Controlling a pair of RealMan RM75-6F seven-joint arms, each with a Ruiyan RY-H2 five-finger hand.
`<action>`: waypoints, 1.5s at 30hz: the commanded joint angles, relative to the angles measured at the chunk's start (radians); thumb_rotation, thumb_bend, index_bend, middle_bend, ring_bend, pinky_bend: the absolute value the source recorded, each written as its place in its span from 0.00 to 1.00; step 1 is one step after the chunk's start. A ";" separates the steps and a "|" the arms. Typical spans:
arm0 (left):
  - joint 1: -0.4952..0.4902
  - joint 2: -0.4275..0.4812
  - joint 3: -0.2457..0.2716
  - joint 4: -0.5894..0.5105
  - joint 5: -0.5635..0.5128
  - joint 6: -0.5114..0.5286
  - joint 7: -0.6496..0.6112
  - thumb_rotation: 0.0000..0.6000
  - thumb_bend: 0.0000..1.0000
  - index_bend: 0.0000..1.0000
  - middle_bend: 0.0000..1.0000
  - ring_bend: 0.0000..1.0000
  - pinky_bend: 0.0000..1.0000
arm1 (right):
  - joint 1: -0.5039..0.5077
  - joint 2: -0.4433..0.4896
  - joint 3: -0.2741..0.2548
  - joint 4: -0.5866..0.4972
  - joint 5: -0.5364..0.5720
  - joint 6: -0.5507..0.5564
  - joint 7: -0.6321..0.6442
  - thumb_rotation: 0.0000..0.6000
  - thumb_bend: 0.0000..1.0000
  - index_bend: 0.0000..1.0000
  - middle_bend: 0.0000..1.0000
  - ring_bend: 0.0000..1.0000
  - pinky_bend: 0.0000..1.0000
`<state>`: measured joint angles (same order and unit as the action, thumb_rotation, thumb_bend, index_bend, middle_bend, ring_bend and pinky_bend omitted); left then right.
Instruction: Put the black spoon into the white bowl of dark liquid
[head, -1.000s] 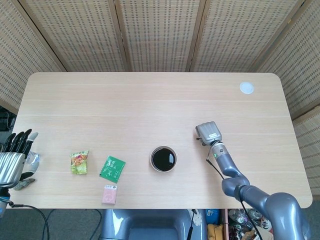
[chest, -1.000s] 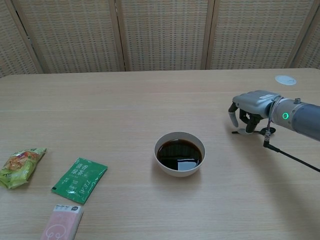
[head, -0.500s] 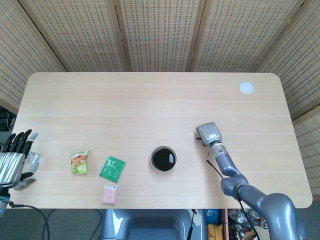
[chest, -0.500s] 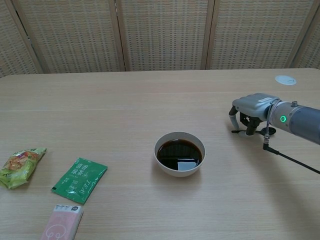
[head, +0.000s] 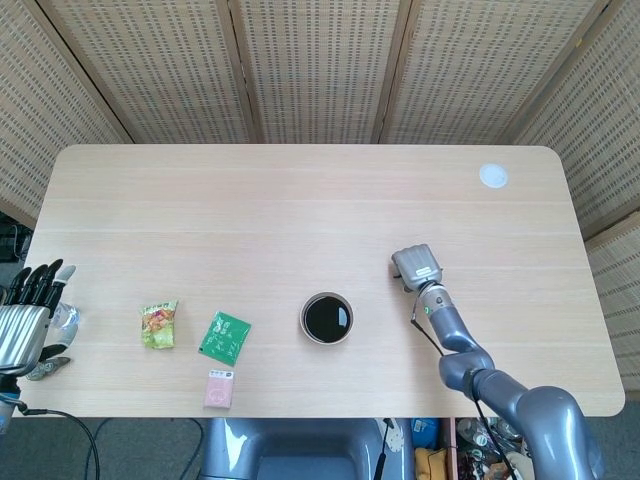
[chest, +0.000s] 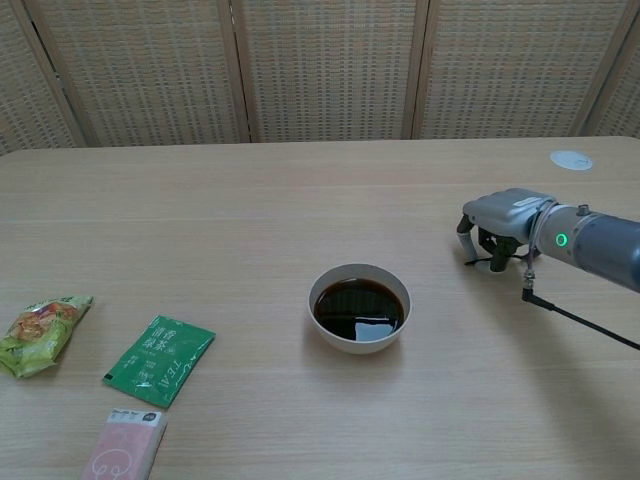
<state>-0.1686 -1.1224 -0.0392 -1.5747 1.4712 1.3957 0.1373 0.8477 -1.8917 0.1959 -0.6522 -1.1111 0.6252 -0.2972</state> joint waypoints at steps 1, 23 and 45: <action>0.000 0.000 0.000 0.001 0.000 0.001 -0.001 1.00 0.36 0.00 0.01 0.00 0.00 | 0.000 0.000 0.001 -0.002 0.001 -0.003 -0.003 1.00 0.53 0.57 0.90 0.97 1.00; 0.008 0.005 0.001 0.002 0.003 0.016 -0.006 1.00 0.36 0.00 0.01 0.00 0.00 | -0.024 0.117 0.049 -0.194 0.001 0.017 0.108 1.00 0.67 0.67 0.92 0.98 1.00; 0.017 0.020 0.009 -0.013 0.023 0.033 -0.004 1.00 0.36 0.00 0.01 0.00 0.00 | -0.116 0.594 0.170 -0.985 -0.122 -0.231 0.744 1.00 0.68 0.69 0.93 0.99 1.00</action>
<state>-0.1525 -1.1029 -0.0310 -1.5881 1.4944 1.4285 0.1336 0.7443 -1.3228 0.3431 -1.5746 -1.1970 0.4364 0.3609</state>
